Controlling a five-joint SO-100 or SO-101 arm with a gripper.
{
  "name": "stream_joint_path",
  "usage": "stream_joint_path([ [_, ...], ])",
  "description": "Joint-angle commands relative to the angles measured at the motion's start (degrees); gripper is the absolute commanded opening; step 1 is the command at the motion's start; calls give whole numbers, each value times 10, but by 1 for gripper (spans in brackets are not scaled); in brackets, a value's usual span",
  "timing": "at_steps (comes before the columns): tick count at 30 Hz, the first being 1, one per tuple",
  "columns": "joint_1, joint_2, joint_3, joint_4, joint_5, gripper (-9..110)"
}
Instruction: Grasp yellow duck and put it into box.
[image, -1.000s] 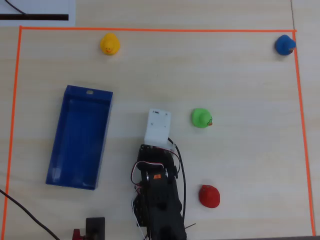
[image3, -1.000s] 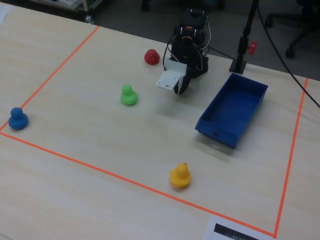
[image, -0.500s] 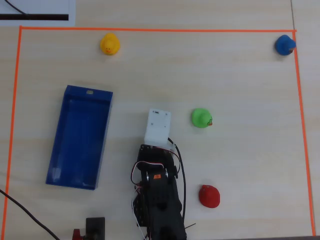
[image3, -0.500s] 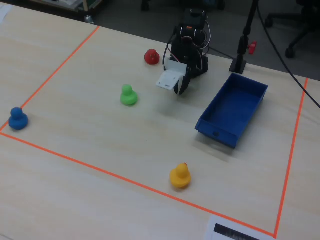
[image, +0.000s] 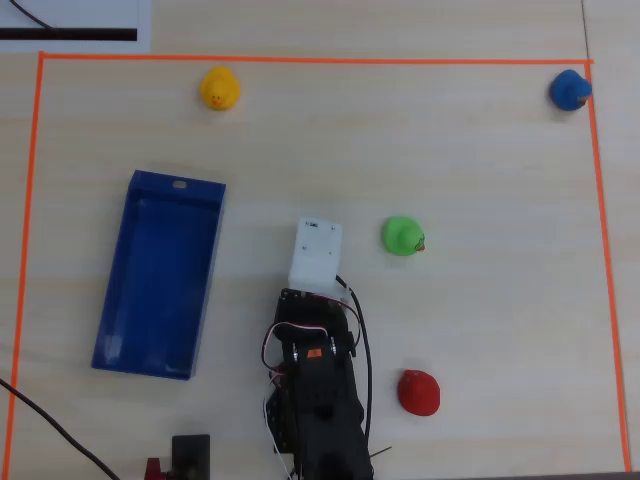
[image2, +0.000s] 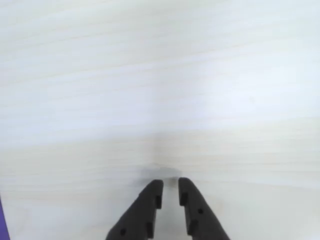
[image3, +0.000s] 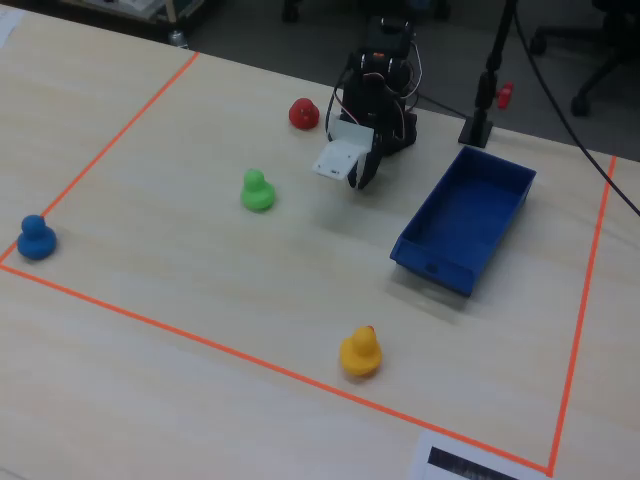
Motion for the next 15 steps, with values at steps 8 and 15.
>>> stream_joint_path([
  [8,-6,-1,4,6,-1,0],
  [15,18,-1,4,6,-3,0],
])
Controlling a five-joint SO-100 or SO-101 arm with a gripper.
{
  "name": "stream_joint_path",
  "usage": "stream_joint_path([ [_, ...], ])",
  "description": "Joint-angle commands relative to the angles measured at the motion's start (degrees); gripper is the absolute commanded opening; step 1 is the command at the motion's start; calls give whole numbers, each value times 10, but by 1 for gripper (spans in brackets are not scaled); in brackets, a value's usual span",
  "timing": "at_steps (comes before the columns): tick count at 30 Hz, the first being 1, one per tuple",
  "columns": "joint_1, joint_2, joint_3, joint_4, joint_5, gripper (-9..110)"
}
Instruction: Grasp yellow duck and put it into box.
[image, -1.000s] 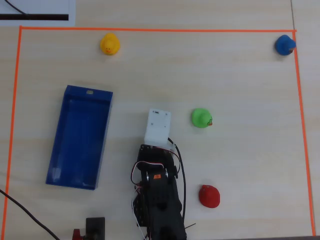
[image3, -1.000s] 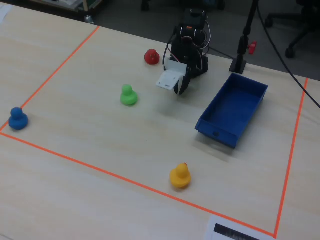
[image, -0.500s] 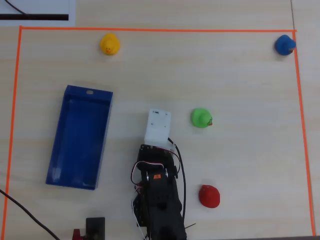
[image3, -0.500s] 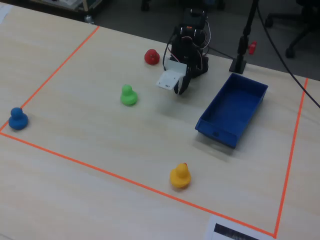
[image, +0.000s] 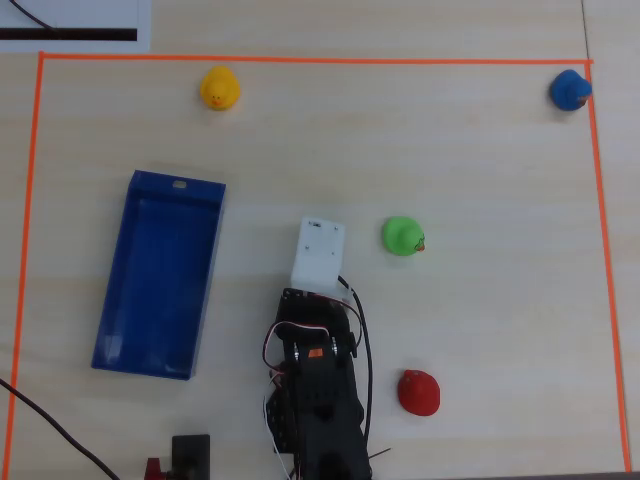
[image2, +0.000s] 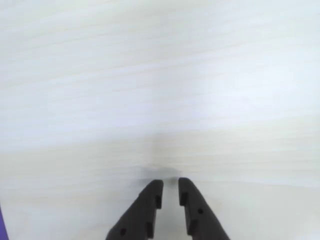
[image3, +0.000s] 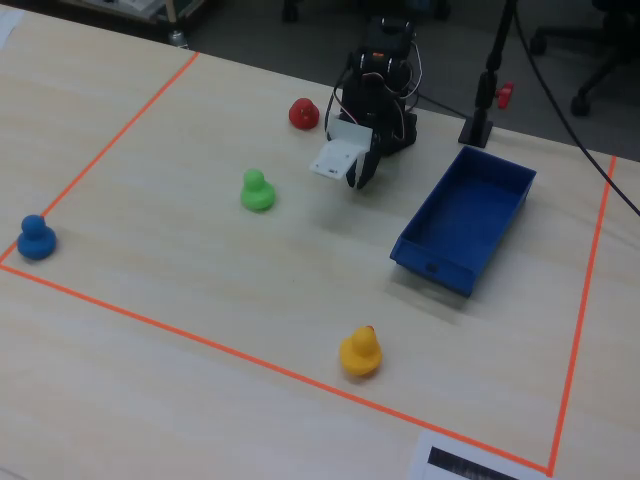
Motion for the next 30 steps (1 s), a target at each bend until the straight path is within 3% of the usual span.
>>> stream_joint_path([
  [1,2,-1,4,7,-3,0],
  [16,20,-1,4,6,-20,0],
  [19,30,-42,-18,-72,-26,3],
  [22,56,-264,-202,-175,-4,17],
  [25,54,-485,-460,-158,23,29],
  [30,23,-744,-782,-118,74,37],
])
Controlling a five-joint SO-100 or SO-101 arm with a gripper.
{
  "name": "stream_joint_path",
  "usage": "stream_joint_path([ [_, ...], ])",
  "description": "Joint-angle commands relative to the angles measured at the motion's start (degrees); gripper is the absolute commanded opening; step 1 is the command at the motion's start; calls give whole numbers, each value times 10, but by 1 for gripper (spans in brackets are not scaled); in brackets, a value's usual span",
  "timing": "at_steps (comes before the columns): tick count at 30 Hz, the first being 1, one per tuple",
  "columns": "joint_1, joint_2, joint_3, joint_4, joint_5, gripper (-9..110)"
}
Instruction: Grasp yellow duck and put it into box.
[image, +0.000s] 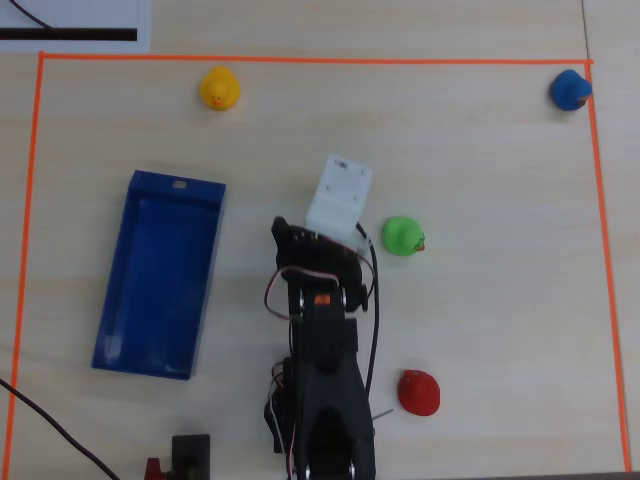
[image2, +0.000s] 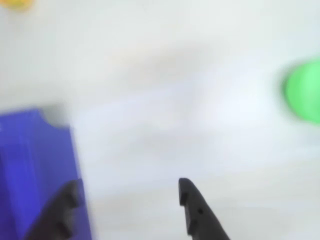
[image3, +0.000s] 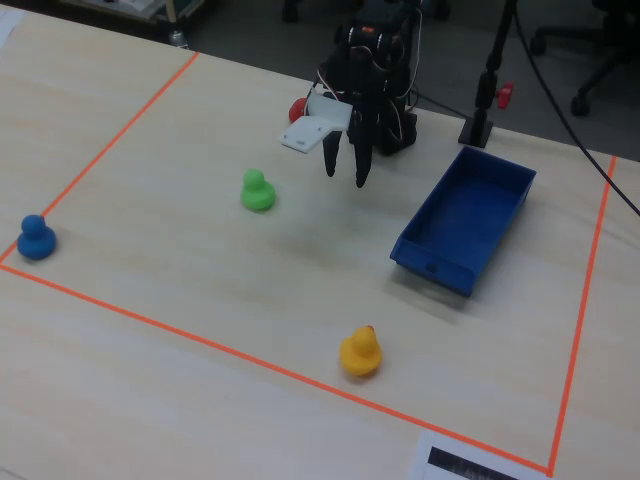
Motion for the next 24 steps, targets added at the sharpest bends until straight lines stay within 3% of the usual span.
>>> stream_joint_path([
  [1,-29,-323,-411,28,34,39],
  [13,-125,-780,-830,39,127,42],
  [24,-149,-964,-964,-10,134,42],
])
